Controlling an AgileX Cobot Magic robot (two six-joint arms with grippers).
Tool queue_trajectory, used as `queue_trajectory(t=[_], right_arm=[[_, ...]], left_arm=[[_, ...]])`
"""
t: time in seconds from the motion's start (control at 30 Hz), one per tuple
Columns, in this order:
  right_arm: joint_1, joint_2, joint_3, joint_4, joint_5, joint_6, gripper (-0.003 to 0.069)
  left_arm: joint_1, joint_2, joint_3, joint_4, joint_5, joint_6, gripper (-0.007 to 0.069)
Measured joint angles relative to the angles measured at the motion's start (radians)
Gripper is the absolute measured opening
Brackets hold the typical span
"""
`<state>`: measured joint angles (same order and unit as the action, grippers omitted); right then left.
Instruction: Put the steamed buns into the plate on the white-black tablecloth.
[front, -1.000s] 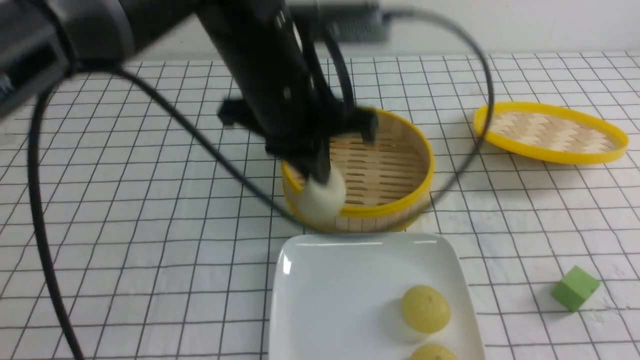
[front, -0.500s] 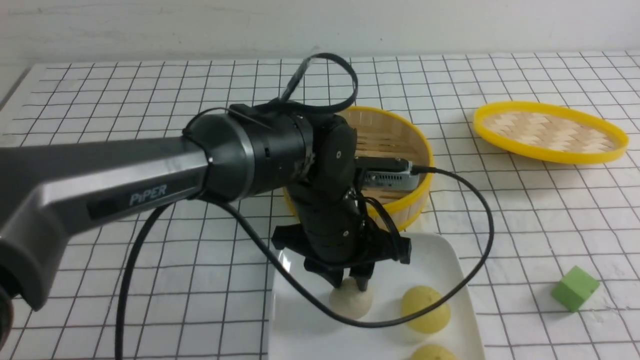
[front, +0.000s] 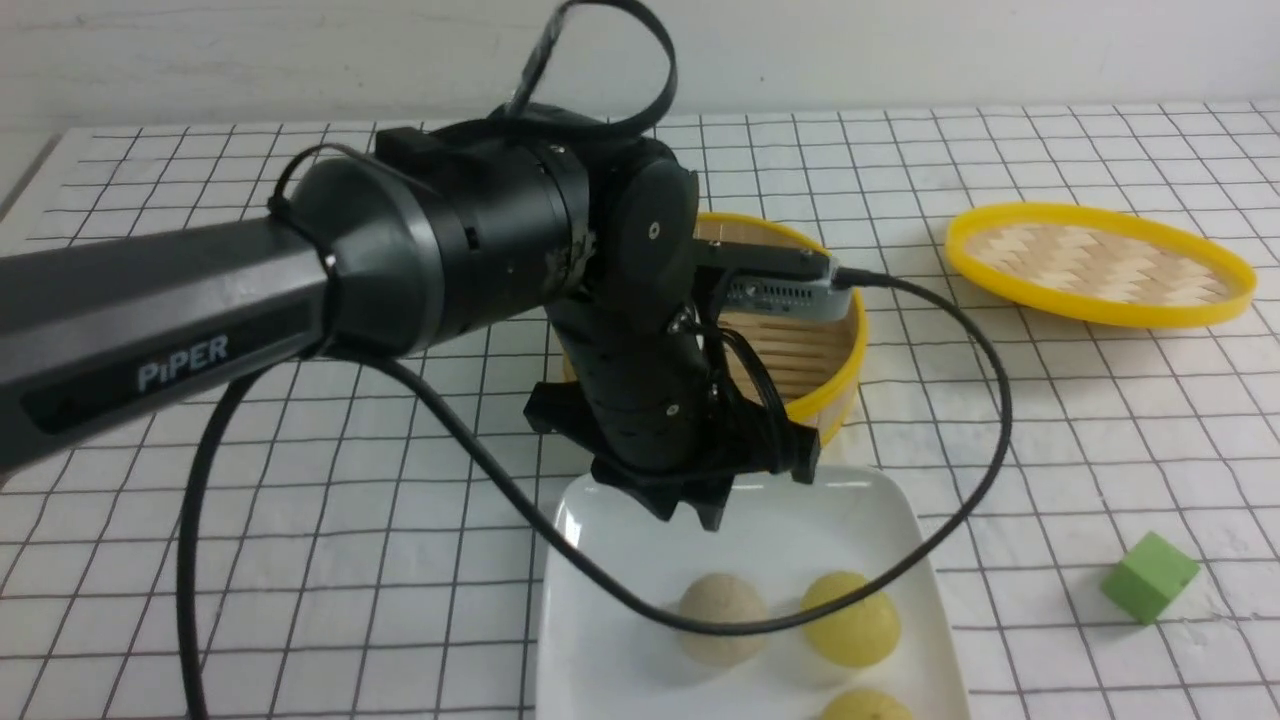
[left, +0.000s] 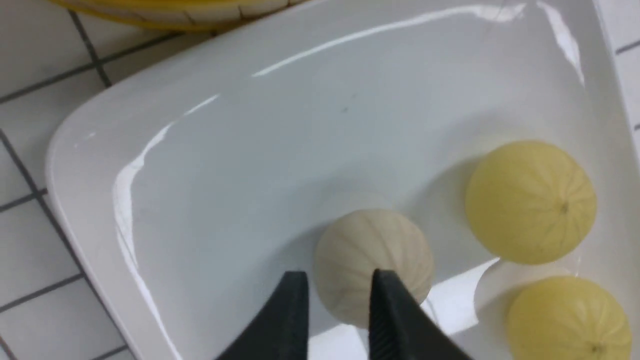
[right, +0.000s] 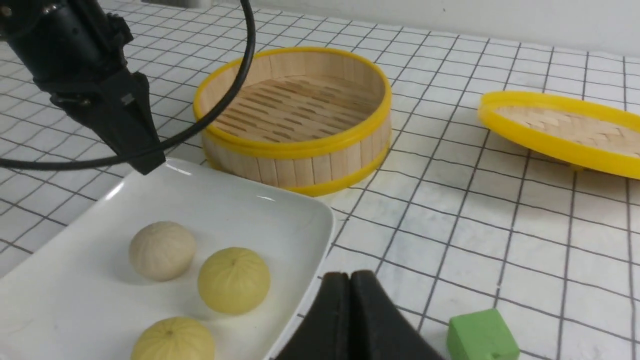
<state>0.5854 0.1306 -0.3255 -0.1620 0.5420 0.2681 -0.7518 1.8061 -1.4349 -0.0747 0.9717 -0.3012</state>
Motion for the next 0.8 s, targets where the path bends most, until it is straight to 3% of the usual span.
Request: queue_trajectory(t=[0.07,0.13,0.3,0.4,0.8], right_arm=[[0.0,0.001,0.001,0.028,-0.003,-0.013,-0.0002],[0.0,0.001,0.001,0.093,0.013,-0.067,-0.0002],[0.0,0.003,0.001,0.204,0.015,-0.231,-0.0002],[0.0,0.003,0.001,0.223,-0.02,-0.268,-0.0001],[0.0,0.003,0.001,0.225,-0.052,-0.268,0.0005]], left_arm=[[0.0,0.0,0.0,0.0,0.005,0.021,0.0061],[0.0,0.0,0.0,0.0,0.005,0.031,0.0014],[0.0,0.0,0.0,0.0,0.005,0.037,0.0002],[0.0,0.0,0.0,0.0,0.005,0.037,0.0002],[0.0,0.0,0.0,0.004,-0.005,0.038,0.0005]])
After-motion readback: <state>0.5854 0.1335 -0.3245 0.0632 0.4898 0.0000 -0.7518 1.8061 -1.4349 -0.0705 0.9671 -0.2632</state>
